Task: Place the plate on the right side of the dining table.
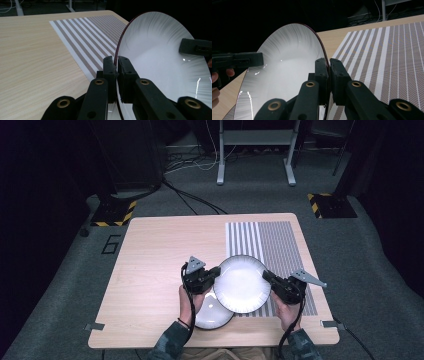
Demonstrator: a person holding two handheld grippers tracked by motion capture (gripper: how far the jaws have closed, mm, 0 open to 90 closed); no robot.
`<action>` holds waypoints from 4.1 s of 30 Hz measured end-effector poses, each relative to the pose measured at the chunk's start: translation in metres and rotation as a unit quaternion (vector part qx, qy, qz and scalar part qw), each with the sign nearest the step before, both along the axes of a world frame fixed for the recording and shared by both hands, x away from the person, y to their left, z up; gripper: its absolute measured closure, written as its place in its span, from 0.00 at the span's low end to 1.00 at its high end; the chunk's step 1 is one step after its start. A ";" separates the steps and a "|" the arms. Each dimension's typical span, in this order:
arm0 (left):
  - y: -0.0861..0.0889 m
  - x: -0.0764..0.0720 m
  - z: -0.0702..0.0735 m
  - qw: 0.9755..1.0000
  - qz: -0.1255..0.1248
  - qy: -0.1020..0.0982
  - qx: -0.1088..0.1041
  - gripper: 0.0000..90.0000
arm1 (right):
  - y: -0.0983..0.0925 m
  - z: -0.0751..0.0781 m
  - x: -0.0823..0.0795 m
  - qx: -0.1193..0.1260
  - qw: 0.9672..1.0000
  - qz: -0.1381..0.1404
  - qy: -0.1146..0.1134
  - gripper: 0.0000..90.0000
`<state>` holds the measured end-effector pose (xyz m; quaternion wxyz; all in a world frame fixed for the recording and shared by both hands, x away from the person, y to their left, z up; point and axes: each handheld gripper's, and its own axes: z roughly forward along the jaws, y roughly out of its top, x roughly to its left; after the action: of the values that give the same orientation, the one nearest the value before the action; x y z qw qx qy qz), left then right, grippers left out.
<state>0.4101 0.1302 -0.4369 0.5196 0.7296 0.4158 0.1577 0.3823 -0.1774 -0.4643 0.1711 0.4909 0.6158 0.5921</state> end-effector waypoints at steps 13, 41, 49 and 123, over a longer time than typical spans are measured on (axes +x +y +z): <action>-0.019 0.014 -0.001 1.000 -0.008 0.002 0.000 0.95 | -0.016 -0.001 0.006 -0.001 1.000 -0.017 0.004 0.95; -0.051 0.044 0.002 1.000 -0.017 0.003 -0.001 0.94 | -0.045 0.002 0.025 -0.003 0.999 -0.036 0.003 0.95; -0.056 0.053 0.003 1.000 -0.018 0.004 0.002 0.94 | -0.050 0.002 0.034 0.001 0.999 -0.038 0.009 0.95; -0.108 0.151 -0.040 0.992 0.043 0.083 0.090 0.91 | -0.077 -0.047 0.139 -0.011 0.993 -0.053 0.106 0.93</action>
<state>0.5614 0.0218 -0.4772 0.4083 0.7654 0.4725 0.1555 0.5216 -0.2542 -0.5113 0.1414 0.5806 0.6098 0.5205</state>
